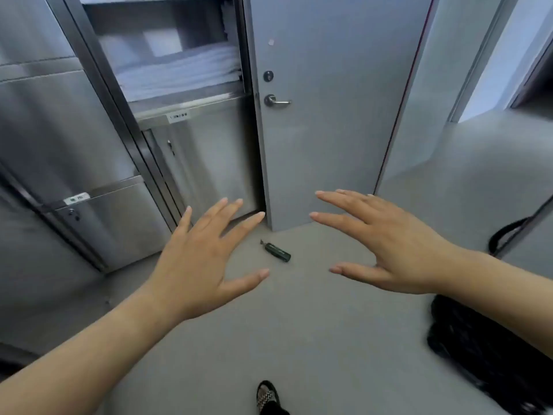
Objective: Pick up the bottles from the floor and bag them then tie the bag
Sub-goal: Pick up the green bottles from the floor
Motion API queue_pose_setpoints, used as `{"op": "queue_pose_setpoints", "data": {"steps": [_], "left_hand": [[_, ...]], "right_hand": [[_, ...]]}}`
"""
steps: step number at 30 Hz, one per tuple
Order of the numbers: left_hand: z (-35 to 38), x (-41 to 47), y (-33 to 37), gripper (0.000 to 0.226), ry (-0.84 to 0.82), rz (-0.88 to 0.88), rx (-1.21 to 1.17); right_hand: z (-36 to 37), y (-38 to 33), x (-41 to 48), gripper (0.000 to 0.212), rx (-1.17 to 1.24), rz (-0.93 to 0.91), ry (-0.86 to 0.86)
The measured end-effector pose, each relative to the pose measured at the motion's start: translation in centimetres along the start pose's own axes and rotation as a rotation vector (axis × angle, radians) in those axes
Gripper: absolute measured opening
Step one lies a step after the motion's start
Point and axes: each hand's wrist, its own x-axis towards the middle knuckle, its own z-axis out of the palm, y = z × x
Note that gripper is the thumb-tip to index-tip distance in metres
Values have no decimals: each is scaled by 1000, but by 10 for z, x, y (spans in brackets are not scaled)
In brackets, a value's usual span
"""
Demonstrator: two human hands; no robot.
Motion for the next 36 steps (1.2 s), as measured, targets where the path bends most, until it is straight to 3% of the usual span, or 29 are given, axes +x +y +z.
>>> {"op": "queue_pose_setpoints", "data": {"steps": [12,25,36], "left_hand": [[90,151,-84,81,-117,-42,-98],[147,278,-138,82,-213,-46,-118],[210,406,-177,83,-314,-367,-124]], "right_hand": [[73,108,133,70,46,125,-133],[129,213,205,68,142,209,-235],[208,375,350,72,248,1,-375]]}}
